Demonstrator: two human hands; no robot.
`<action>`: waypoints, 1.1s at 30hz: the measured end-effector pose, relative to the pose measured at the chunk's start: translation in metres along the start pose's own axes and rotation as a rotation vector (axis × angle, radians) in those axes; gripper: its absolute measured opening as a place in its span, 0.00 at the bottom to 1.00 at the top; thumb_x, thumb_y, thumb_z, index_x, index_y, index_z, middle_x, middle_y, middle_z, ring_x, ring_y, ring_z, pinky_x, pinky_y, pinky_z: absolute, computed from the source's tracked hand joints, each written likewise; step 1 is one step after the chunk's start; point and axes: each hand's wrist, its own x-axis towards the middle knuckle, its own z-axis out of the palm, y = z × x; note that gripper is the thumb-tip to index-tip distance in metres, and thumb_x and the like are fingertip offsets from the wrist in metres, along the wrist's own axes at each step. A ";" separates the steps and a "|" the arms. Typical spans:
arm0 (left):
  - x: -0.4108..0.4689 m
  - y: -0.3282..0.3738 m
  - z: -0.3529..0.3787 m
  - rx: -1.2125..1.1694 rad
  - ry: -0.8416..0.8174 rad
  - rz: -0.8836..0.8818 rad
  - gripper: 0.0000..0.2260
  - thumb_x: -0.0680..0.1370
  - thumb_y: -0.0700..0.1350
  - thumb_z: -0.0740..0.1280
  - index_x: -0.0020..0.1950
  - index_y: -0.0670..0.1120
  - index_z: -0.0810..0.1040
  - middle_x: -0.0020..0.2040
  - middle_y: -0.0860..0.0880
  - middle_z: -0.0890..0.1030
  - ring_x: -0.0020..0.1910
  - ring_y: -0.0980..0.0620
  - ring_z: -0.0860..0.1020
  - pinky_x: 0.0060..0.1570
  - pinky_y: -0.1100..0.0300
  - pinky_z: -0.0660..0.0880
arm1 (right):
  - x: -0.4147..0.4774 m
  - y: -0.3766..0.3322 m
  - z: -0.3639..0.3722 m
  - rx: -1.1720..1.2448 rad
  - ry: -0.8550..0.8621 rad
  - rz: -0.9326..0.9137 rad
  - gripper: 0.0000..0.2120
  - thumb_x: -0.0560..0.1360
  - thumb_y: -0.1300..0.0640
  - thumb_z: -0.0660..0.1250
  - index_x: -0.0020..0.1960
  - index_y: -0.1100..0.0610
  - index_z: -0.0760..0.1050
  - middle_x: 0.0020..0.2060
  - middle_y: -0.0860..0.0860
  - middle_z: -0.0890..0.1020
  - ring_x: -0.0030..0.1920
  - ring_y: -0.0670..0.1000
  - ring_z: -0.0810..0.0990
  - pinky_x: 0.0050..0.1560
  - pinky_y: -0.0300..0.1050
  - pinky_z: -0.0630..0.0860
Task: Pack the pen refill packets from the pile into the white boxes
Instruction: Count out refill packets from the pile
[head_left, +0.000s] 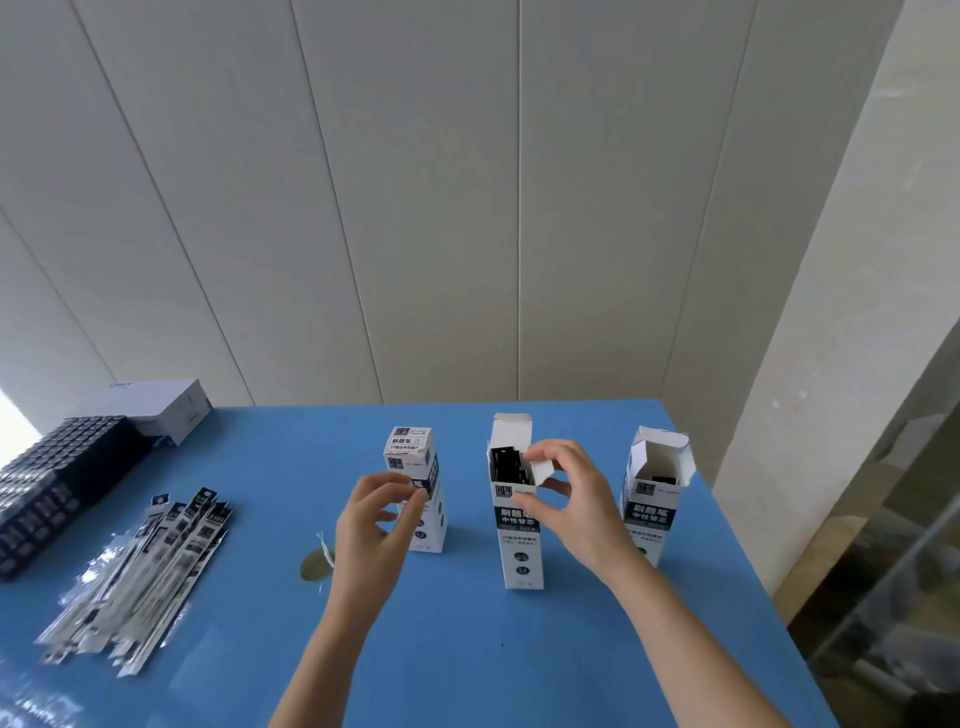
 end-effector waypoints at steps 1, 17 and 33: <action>-0.003 -0.001 -0.001 0.005 0.006 -0.014 0.08 0.75 0.39 0.68 0.37 0.49 0.81 0.49 0.55 0.77 0.46 0.59 0.76 0.42 0.68 0.71 | 0.002 0.002 0.002 0.006 0.007 -0.006 0.15 0.69 0.62 0.73 0.51 0.50 0.73 0.51 0.40 0.73 0.55 0.38 0.73 0.56 0.32 0.73; -0.051 -0.041 -0.036 0.141 -0.034 -0.148 0.07 0.75 0.40 0.68 0.37 0.47 0.80 0.42 0.51 0.79 0.41 0.56 0.76 0.40 0.64 0.72 | -0.014 0.014 0.022 0.135 0.076 0.180 0.33 0.68 0.66 0.72 0.68 0.54 0.62 0.58 0.43 0.71 0.56 0.45 0.74 0.58 0.39 0.72; -0.081 -0.102 -0.200 0.445 -0.055 -0.124 0.08 0.76 0.44 0.65 0.42 0.58 0.75 0.39 0.61 0.77 0.40 0.60 0.75 0.36 0.69 0.68 | -0.106 -0.047 0.170 -0.104 0.134 0.450 0.14 0.72 0.64 0.68 0.52 0.53 0.68 0.49 0.50 0.75 0.47 0.53 0.77 0.52 0.52 0.76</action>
